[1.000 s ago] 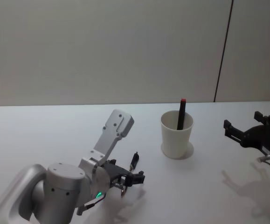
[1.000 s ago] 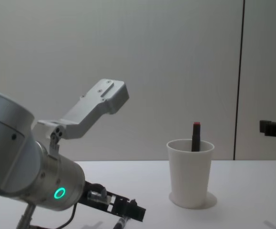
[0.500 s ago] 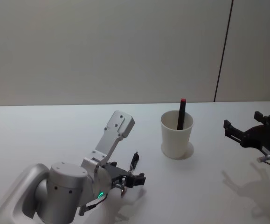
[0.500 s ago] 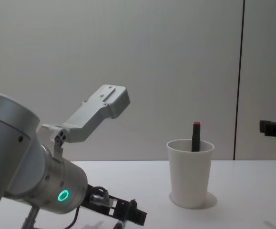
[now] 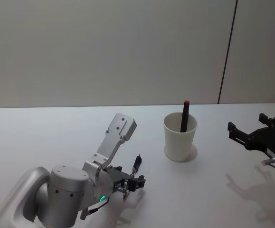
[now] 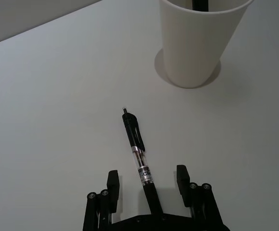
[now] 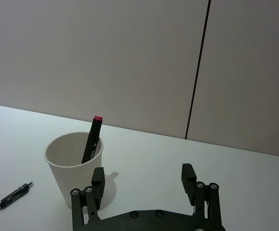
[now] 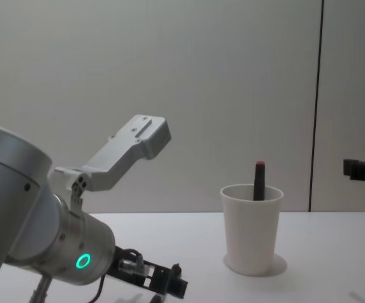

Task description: Place the pen into the pen holder.

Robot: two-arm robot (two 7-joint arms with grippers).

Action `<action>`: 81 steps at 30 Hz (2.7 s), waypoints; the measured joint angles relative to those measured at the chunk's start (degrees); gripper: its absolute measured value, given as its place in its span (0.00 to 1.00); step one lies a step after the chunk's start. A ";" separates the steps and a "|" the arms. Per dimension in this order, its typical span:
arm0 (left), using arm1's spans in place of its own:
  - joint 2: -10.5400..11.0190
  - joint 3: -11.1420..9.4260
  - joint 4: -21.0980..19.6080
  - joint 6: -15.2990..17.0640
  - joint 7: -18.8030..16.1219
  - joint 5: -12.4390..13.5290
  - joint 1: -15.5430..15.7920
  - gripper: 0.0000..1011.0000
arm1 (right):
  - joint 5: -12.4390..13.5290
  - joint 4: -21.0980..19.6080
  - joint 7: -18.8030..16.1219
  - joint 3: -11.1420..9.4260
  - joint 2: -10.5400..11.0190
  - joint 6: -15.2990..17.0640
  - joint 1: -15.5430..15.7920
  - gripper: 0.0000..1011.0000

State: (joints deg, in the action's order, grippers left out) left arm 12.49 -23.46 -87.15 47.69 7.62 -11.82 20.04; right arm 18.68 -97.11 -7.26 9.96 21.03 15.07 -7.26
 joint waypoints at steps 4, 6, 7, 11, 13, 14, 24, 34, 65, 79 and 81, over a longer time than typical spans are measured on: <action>-0.07 0.01 0.14 0.23 0.30 0.43 0.01 0.68 | 0.00 0.00 0.00 0.00 0.00 0.00 0.00 0.99; -0.10 -0.01 0.28 0.55 0.47 0.77 0.05 0.62 | 0.00 0.00 0.00 0.00 0.00 0.00 0.00 0.99; -0.12 -0.02 0.34 0.67 0.54 0.88 0.09 0.61 | 0.00 0.00 0.00 0.00 0.00 0.00 0.00 0.99; -0.18 -0.12 0.68 1.41 0.92 1.64 0.17 0.44 | 0.00 0.00 0.00 0.00 0.00 0.00 -0.01 0.99; -0.21 -0.18 0.83 1.63 1.04 1.90 0.20 0.38 | 0.00 0.00 0.00 0.00 0.00 0.00 0.00 0.99; -0.21 -0.20 0.87 1.74 1.12 2.02 0.21 0.38 | 0.00 0.00 0.00 0.00 0.00 0.00 0.00 0.99; -0.33 -0.45 1.70 2.66 2.06 3.58 0.24 0.15 | 0.00 0.00 0.00 0.00 0.00 0.00 0.00 0.99; -0.39 -0.46 1.95 2.92 2.52 4.39 0.09 0.13 | 0.00 0.00 0.00 0.00 0.00 0.00 0.00 0.99; 2.10 3.19 -1.50 -5.37 1.28 3.59 -1.33 0.13 | 0.00 0.00 0.00 0.00 0.00 0.00 0.00 0.99; 4.85 5.76 -2.81 -15.68 3.72 1.86 -2.67 0.13 | 0.00 0.00 0.00 0.00 0.00 0.00 0.00 0.99; 5.21 6.10 -2.82 -17.48 4.33 1.33 -2.85 0.13 | 0.00 0.00 0.00 0.00 0.00 0.00 0.00 0.99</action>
State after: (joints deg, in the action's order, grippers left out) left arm 17.69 -17.36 -89.97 30.21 11.95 -10.50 17.19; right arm 18.68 -97.11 -7.26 9.96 21.03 15.07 -7.27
